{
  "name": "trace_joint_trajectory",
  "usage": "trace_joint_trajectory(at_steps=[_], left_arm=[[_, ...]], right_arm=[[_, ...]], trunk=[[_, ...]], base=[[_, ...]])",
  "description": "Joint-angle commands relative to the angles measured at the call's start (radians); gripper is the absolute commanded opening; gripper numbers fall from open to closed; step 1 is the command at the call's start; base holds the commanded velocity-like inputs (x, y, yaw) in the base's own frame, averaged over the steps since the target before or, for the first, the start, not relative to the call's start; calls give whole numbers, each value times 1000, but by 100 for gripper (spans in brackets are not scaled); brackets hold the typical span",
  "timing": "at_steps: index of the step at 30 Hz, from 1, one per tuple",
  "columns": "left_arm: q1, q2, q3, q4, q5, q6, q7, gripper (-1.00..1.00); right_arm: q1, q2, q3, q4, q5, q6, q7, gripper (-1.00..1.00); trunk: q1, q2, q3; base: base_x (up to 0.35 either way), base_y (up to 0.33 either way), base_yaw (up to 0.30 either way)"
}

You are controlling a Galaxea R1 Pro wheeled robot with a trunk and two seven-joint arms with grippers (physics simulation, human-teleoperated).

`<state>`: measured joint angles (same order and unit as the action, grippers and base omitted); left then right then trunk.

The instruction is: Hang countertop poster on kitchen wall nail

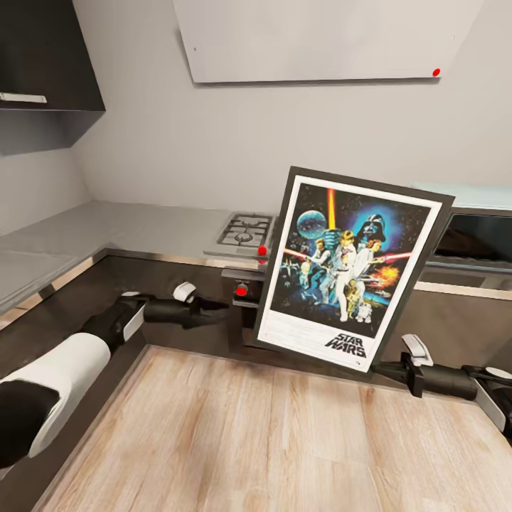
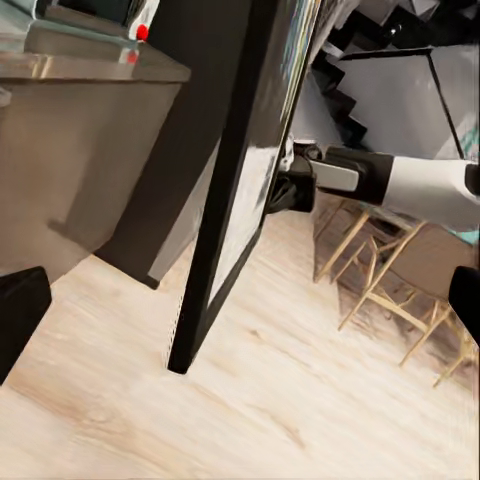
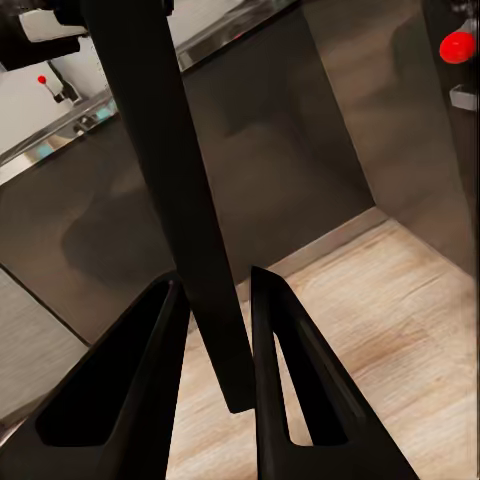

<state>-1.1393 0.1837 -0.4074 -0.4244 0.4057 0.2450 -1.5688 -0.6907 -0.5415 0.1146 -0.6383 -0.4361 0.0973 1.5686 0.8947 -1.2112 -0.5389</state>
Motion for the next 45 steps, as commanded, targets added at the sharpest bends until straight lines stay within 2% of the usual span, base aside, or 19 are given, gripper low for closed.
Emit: trace_joint_trajectory(at_steps=[1, 2, 6, 8, 10, 11, 13, 14, 16, 17, 18, 21, 22, 25, 26, 28, 32, 36, 45], left_arm=[[-1, -13, -7, 36, 8, -13, -2, 100], [-1, -33, -7, 104, 8, -61, -2, 100], [-1, -74, -6, 243, 9, -153, 13, 100], [5, -121, -4, 338, 9, -227, 76, 100], [62, -148, -2, 375, 12, -269, 166, 100], [134, -169, 2, 390, 69, -296, 263, 100], [181, -182, 3, 395, 154, -325, 335, 100], [277, -194, 4, 398, 321, -415, 444, 100], [328, -196, 6, 399, 392, -455, 478, 100], [344, -196, 7, 399, 410, -463, 485, 100], [373, -194, 8, 399, 438, -475, 495, 100], [419, -174, 11, 399, 477, -488, 505, 100], [465, -148, 13, 399, 514, -493, 507, 100], [490, -104, 14, 398, 589, -493, 508, 100], [519, -48, 13, 399, 649, -491, 504, 100], [610, -20, 13, 399, 670, -491, 505, 100], [648, 35, 13, 400, 672, -490, 503, 100], [684, 68, 12, 400, 672, -490, 504, 100], [744, 71, 7, 400, 671, -489, 507, 100]], right_arm=[[-1, -2, 6, 1, -10, 12, 2, -100], [-1, -2, 5, 2, -10, 13, 2, -100], [-1, -2, 3, 3, -9, 13, 2, -100], [-1, -1, 3, 3, -9, 11, 2, -100], [-1, 3, 5, 3, -8, 9, -5, -100], [-1, 6, 6, 4, -7, 8, -18, -100], [-1, 7, 7, 7, -5, 9, -39, -100], [-1, 8, 7, 17, -6, 8, -89, -100], [-1, 8, 7, 35, -8, 8, -103, -100], [-1, 8, 7, 40, -9, 8, -105, -100], [-1, 8, 7, 49, -10, 8, -109, -100], [-1, 8, 7, 60, -11, 8, -112, -100], [-1, 8, 7, 64, -12, 8, -114, -100], [-1, 9, 9, 67, -11, 8, -115, -100], [-1, 9, 9, 69, -13, 7, -116, -100], [-1, 12, 10, 71, -14, 8, -117, -100], [-1, 17, 9, 71, -14, 8, -117, -100], [-1, 21, 9, 71, -14, 8, -117, -100], [-1, 36, 10, 71, -11, 9, -117, -100]], trunk=[[0, -1, -1], [0, -1, -1], [0, -1, -1], [0, -1, -1], [0, -1, -1], [0, -1, -1], [0, -1, -1], [0, -1, -1], [0, -1, -1], [0, -1, -1], [0, -1, -1], [0, -1, -1], [0, -1, -1], [0, -1, -1], [0, -1, -1], [0, -1, -1], [0, -1, 0], [0, -1, 5], [0, -1, 18]], base=[[0, 0, 0], [0, 0, 0], [0, 0, 0], [0, 0, 0], [0, 0, 0], [0, 0, 0], [0, 0, 0], [0, 0, 0], [0, 0, 0], [0, 0, 0], [0, 0, 0], [0, 0, 0], [0, 0, 0], [0, 0, 0], [0, 0, 0], [0, 0, 0], [0, 0, 0], [0, 0, 0], [0, 0, 0]])
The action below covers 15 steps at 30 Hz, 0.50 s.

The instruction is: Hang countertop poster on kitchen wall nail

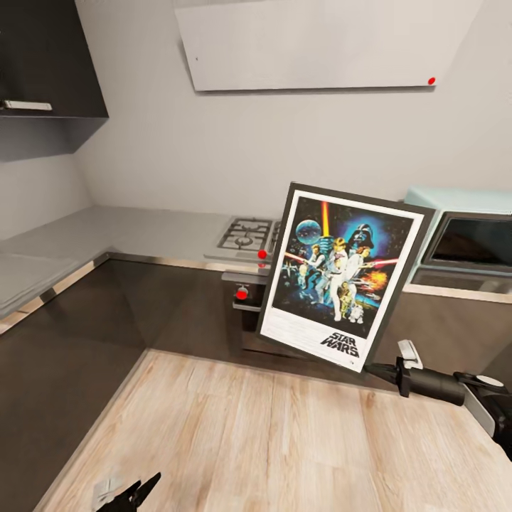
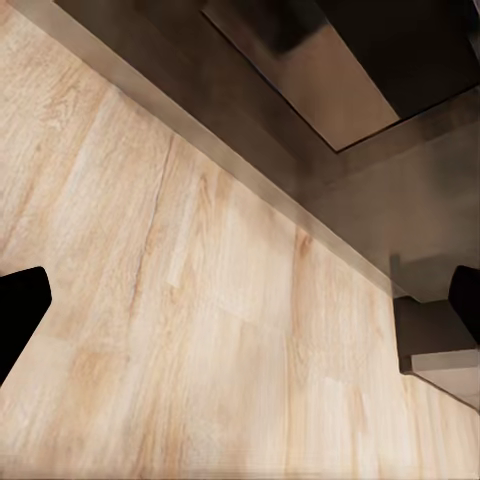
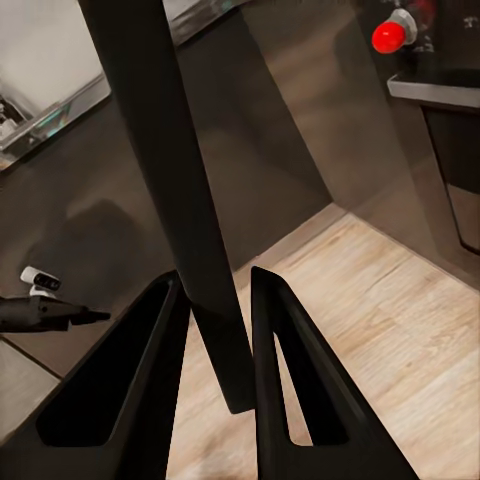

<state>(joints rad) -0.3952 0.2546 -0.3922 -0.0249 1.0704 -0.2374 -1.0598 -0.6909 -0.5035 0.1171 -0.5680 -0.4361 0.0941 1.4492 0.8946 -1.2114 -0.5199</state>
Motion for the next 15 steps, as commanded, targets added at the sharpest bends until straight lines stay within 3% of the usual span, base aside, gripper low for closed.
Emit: trace_joint_trajectory(at_steps=[1, 15], left_arm=[[1, -1, -8, 0, 7, -6, -1, 100], [6, -5, -8, -1, 6, -10, -8, 100]], right_arm=[[-1, -1, 7, 0, -11, 12, 2, -100], [-1, 2, 7, 1, -10, 17, 1, -100]], trunk=[[0, -1, 1], [0, -1, 15]], base=[[0, 0, 0], [0, 0, 0]])
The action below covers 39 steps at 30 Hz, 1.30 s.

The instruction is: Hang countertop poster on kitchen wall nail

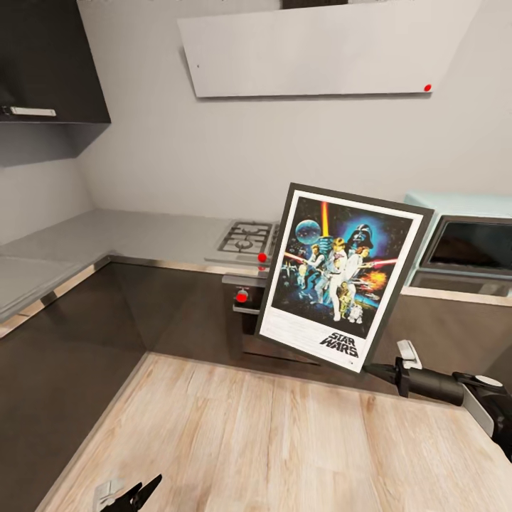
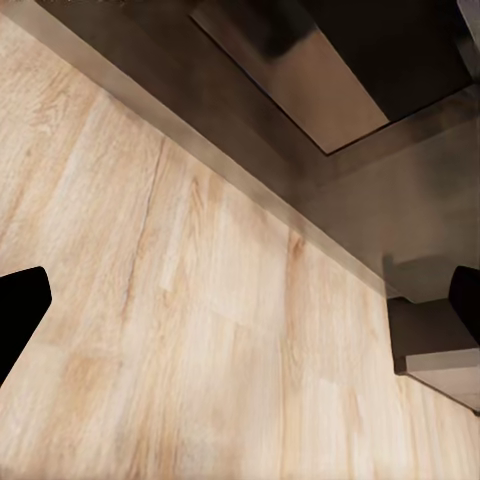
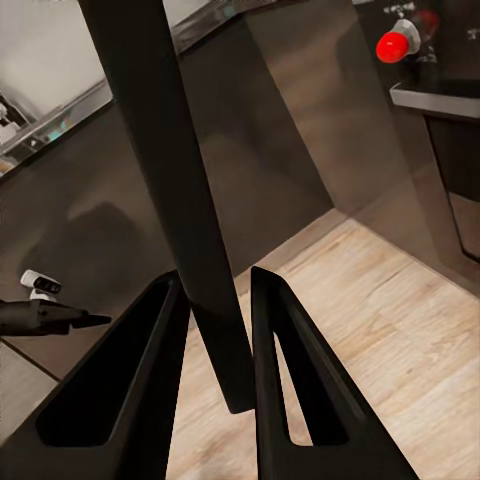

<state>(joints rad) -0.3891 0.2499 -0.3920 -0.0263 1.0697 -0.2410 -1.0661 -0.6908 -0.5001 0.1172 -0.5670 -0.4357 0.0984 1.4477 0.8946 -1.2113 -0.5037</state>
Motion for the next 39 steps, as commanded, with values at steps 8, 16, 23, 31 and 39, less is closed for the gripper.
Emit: trace_joint_trajectory(at_steps=[8, 16, 23, 31, 39], left_arm=[[-1, 0, -7, 0, 8, -3, 2, 100], [-1, 0, -7, 0, 8, -2, 6, 100], [-1, 0, -10, -2, 4, -1, 7, 100], [-1, -1, -18, -10, 2, 13, 12, 100], [-1, -11, -18, -233, 1, 130, 330, 100]], right_arm=[[-1, -1, 6, 2, -12, 16, 3, -100], [-1, -1, 5, 2, -13, 17, 5, -100], [-1, -2, 5, 1, -14, 17, 5, -100], [-1, -3, 4, 1, -14, 17, 5, -100], [-1, -6, 3, 1, -13, 18, 6, -100]], trunk=[[-31, 55, 24], [-61, 111, 49], [-88, 160, 71], [-119, 216, 96], [-149, 272, 121]], base=[[0, 0, 0], [0, 0, 0], [0, 0, 0], [0, 0, 0], [0, 0, 0]])
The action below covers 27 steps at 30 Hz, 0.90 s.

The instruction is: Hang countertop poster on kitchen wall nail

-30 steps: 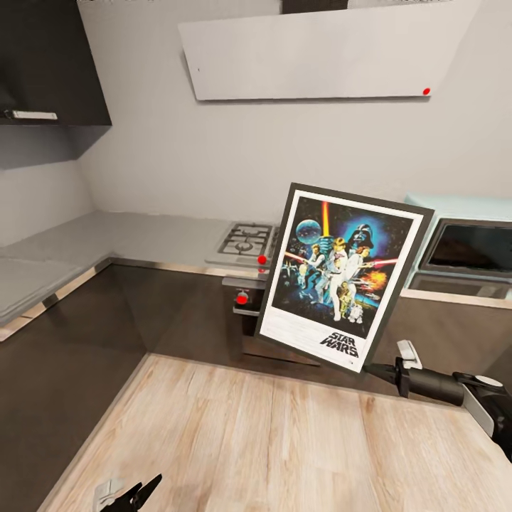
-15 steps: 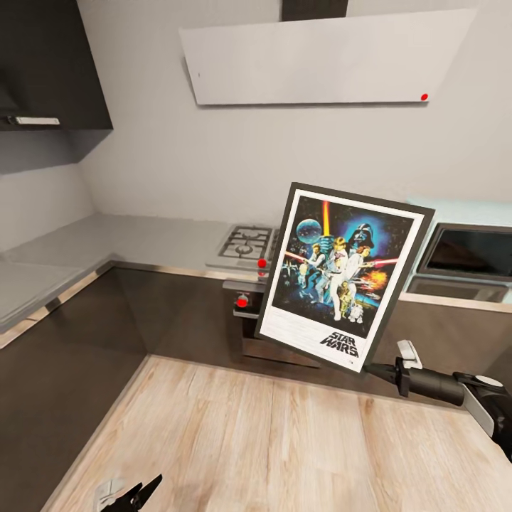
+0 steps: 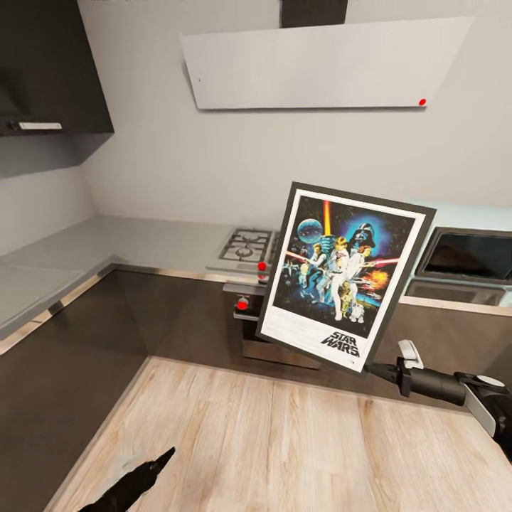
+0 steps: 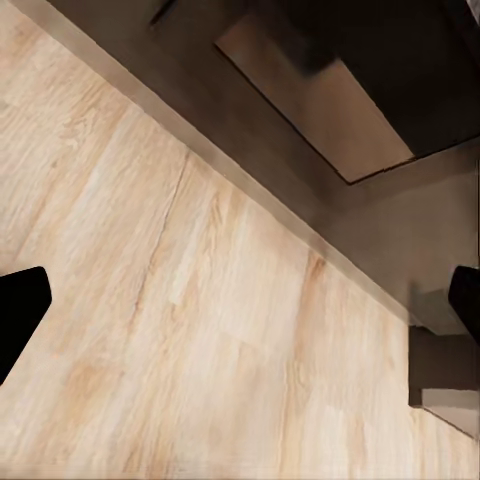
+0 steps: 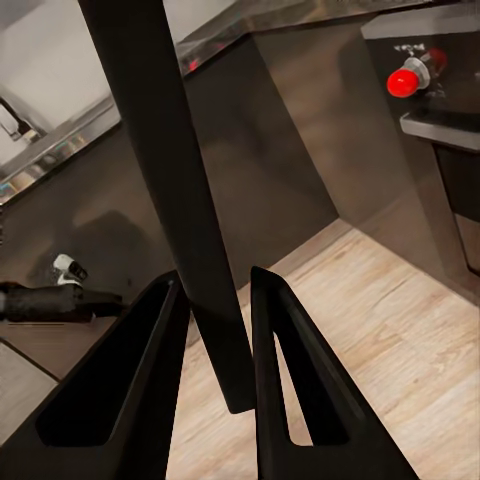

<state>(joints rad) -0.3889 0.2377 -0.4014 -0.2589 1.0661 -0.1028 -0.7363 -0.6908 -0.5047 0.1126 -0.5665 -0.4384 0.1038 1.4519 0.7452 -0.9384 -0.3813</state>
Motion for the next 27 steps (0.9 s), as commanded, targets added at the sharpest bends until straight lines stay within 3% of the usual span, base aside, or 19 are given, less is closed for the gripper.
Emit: trace_joint_trajectory(at_steps=[1, 8, 27], left_arm=[[-1, 33, -6, -157, 5, 111, 123, 100], [-1, 53, 1, -214, 6, 155, 160, 100], [-1, 55, 3, -218, 5, 157, 160, 100]], right_arm=[[-1, -1, 8, 0, -9, 12, 2, -100], [-1, 0, 9, 0, -8, 8, 2, -100], [-1, 0, 9, 0, -6, 5, 2, -100]], trunk=[[-4, 6, 2], [-31, 55, 24], [-104, 188, 83]], base=[[0, 0, 0], [0, 0, 0], [0, 0, 0]])
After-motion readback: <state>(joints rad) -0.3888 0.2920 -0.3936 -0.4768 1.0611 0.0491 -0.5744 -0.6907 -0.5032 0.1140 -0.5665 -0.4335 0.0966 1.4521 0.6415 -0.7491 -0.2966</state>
